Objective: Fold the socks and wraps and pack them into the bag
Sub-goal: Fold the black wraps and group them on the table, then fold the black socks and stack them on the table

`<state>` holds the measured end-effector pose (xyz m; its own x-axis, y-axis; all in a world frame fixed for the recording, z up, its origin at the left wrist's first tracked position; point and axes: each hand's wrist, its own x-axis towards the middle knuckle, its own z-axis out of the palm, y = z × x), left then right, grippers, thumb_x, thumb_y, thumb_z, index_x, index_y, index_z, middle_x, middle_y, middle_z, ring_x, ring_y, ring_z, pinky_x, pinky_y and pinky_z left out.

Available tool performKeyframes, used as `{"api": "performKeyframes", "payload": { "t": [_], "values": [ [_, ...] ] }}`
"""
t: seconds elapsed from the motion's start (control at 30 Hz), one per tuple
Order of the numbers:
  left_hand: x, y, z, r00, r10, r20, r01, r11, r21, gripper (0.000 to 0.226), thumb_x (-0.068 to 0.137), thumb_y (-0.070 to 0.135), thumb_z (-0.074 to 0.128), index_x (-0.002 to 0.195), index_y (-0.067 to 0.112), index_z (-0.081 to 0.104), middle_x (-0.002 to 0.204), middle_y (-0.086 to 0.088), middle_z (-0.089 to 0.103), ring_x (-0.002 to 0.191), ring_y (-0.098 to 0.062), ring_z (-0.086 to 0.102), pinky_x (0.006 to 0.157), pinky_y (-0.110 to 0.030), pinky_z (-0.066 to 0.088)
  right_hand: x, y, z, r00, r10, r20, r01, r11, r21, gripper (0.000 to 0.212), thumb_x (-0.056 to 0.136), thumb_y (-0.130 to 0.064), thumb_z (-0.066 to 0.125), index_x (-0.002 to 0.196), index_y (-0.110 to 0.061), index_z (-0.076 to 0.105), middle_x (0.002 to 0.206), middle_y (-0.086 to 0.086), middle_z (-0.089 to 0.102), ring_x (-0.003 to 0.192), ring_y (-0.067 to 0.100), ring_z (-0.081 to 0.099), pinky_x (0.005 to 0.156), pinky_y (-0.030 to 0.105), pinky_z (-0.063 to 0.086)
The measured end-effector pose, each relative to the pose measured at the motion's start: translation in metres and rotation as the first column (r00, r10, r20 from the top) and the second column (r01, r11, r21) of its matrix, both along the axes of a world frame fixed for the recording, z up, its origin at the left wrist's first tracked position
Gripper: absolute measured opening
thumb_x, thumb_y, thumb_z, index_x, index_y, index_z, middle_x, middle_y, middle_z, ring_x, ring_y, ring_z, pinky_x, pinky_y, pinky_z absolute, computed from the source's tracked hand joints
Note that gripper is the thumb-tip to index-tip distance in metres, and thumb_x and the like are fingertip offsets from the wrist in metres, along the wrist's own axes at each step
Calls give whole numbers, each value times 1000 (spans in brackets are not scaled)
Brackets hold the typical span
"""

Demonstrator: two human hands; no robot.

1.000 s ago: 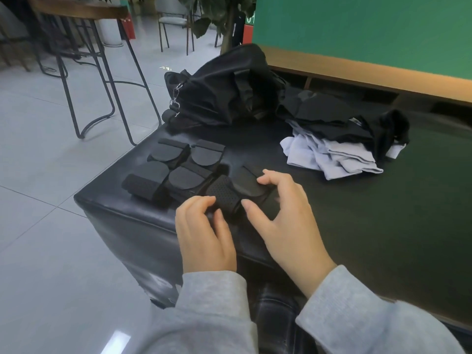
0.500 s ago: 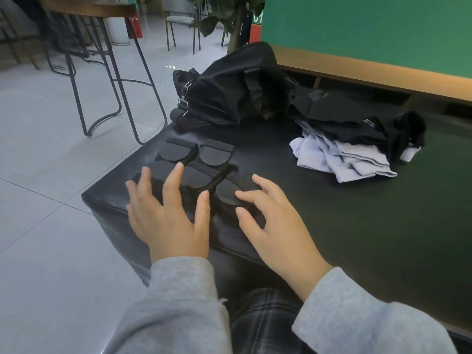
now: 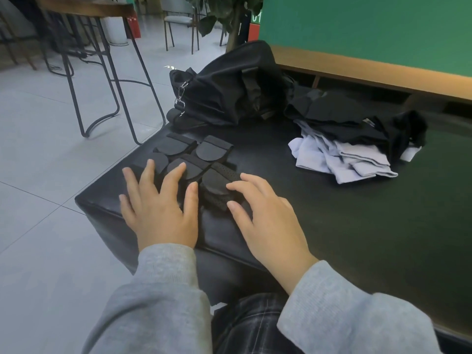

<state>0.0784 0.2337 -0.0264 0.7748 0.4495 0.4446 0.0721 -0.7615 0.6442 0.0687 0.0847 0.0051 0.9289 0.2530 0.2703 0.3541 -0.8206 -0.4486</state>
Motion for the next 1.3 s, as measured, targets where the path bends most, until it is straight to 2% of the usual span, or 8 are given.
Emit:
{"api": "performKeyframes", "payload": {
  "t": [0.1,0.3,0.53,0.7,0.87,1.1,1.2,1.3],
  "values": [
    [-5,-7,0,997,-13,77,13,1000,8,39,91,41,41,126,28,54,149,-9,30,143,-29,5,111,-46,-1,1,-1,-1,1000,10,-13,-9,998,59,37,96,-40,43,133,-42,42,145,-21,29,116,-2,39,101,20,22],
    [-17,-57,14,920,-270,284,257,963,83,39,92,27,38,130,22,43,146,-6,35,143,-22,11,114,-37,2,-3,-18,-2,996,-91,9,77,887,455,33,95,-25,48,128,-30,47,130,-22,38,123,-12,31,103,10,27],
    [-3,-127,32,837,-481,260,478,875,77,41,92,26,31,133,25,32,150,-2,27,143,-14,3,115,-31,-1,4,-89,-1,934,-322,-154,346,708,616,36,94,-22,50,129,-24,40,117,-21,38,115,-2,39,96,16,32],
    [22,-150,25,878,-479,19,465,862,202,51,94,36,20,141,17,24,156,-5,10,143,-17,-6,113,-33,-7,8,-145,4,897,-416,-147,429,745,511,41,93,-22,51,132,-20,40,123,-16,36,116,0,37,95,18,29],
    [27,-156,28,860,-494,-131,509,809,294,57,96,38,24,148,19,10,157,3,-5,142,-14,-15,111,-29,-16,35,-165,27,926,-374,57,334,877,345,38,93,-17,51,131,-16,44,132,-7,40,124,4,33,99,14,23],
    [27,-156,23,870,-474,-136,493,822,284,52,95,40,22,142,16,27,153,-2,26,143,-18,13,112,-35,2,104,-159,58,927,-342,154,356,932,-74,27,97,-21,42,121,-19,54,155,-6,21,144,15,5,112,31,14],
    [28,-157,21,870,-478,-120,492,825,278,54,92,40,22,137,14,38,147,-4,37,140,-19,24,111,-36,12,114,-154,60,927,-348,140,365,923,-119,22,96,-23,47,116,-21,56,150,-7,31,142,17,16,112,37,21],
    [27,-157,21,868,-489,-92,495,829,259,51,93,38,25,134,14,43,145,-4,40,139,-19,26,110,-35,15,113,-149,65,910,-398,118,399,917,18,32,92,-15,51,124,-21,46,128,0,50,119,22,45,102,40,39]
  ]
}}
